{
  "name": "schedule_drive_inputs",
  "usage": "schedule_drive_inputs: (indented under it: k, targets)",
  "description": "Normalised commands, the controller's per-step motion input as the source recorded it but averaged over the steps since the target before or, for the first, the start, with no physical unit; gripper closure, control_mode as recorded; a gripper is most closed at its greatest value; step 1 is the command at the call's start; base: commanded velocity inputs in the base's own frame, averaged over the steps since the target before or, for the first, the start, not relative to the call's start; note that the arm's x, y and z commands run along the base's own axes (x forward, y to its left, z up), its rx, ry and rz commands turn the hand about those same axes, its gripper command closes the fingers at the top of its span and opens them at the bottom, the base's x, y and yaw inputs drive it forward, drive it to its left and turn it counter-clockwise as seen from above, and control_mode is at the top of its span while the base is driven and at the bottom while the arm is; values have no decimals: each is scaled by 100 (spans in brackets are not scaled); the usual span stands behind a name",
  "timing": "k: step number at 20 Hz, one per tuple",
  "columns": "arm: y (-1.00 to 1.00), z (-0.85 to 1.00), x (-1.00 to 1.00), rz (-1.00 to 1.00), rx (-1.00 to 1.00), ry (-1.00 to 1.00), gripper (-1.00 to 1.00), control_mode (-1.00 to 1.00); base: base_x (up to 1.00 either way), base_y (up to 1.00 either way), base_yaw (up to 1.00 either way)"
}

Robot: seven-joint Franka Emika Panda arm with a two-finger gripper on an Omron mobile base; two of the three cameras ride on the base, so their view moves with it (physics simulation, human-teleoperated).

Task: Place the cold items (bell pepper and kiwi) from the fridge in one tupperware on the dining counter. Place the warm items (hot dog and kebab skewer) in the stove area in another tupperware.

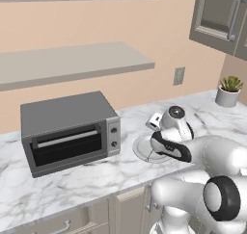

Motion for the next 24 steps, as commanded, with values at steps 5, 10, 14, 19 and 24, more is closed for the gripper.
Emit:
schedule_drive_inputs:
  k: [5, 10, 14, 19, 24]
  targets:
    - [-25, 100, -22, -6, -5, 3, 100, -100, 0, 0, 0]
    - [-41, 100, -99, -1, 12, 9, 100, -100, 0, 0, 0]
    - [-2, 66, -100, 0, 36, -27, 100, -100, 0, 0, 0]
    - [55, 38, -100, 7, -2, -3, 100, -100, 0, 0, 0]
    - [95, 1, -94, 13, -38, -2, 100, -100, 0, 0, 0]
